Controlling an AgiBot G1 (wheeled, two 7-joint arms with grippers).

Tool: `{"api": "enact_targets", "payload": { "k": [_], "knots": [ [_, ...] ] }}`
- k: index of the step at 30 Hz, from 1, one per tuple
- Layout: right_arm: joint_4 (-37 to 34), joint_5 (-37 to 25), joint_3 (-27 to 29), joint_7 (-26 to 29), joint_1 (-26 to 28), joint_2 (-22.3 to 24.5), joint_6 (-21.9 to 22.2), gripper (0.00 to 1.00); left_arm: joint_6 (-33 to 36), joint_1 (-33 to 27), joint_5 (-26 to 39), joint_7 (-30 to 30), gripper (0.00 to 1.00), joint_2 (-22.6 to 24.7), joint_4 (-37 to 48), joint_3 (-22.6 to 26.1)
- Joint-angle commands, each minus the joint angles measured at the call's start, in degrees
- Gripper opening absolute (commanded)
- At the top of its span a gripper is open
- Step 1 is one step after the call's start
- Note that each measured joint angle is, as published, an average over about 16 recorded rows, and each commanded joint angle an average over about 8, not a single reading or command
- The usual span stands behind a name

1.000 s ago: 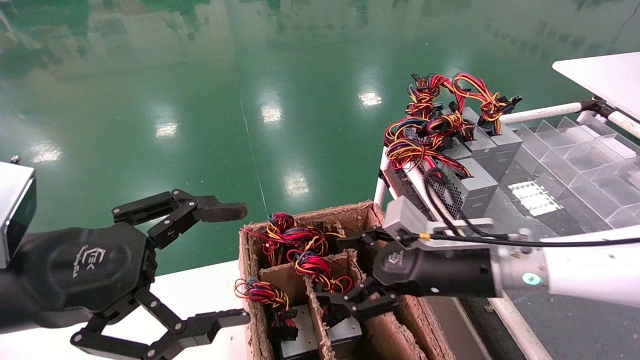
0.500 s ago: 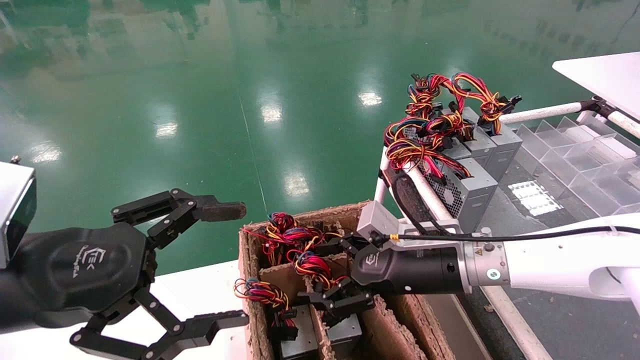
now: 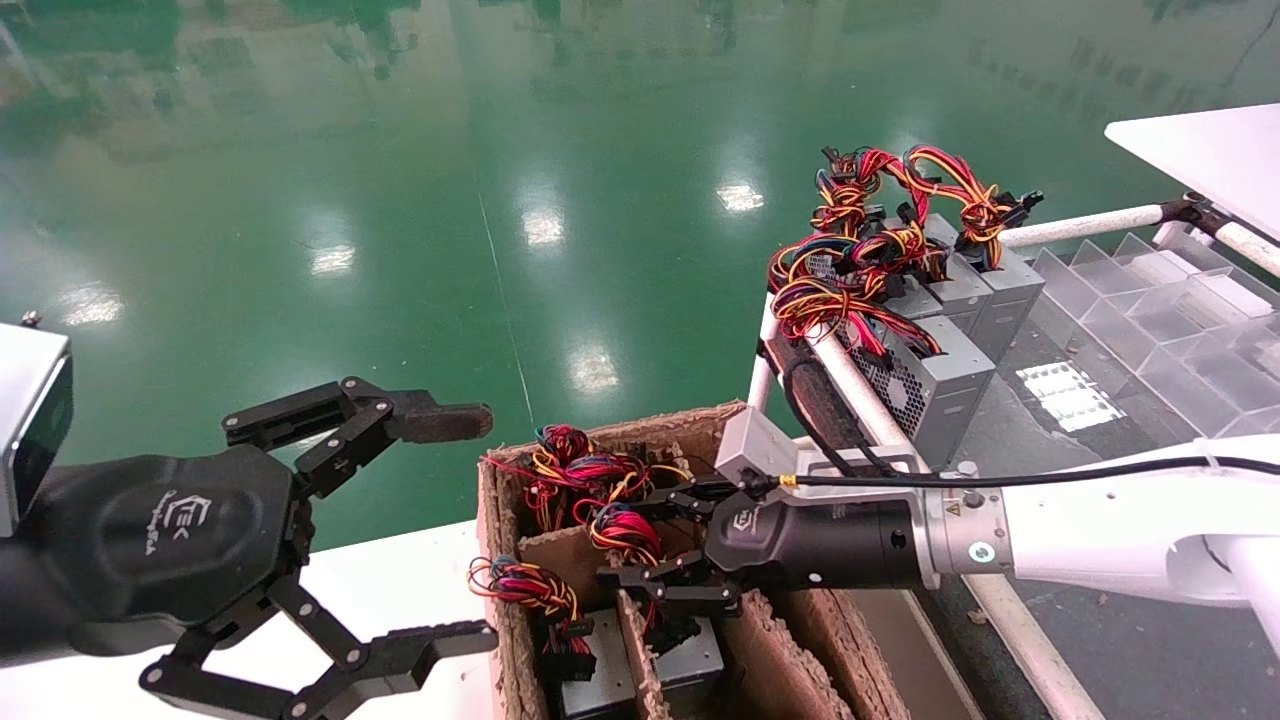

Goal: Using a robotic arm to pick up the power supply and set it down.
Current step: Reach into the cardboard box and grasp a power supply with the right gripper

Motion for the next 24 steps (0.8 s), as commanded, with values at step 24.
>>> {"api": "enact_targets", "payload": {
  "k": [24],
  "knots": [
    [-4.9,2.7,1.8,-4.8,0.9,-0.1,-2.1,0.0,0.0,0.0,0.0,0.0,1.0,0.0,0.0,0.0]
  ]
}}
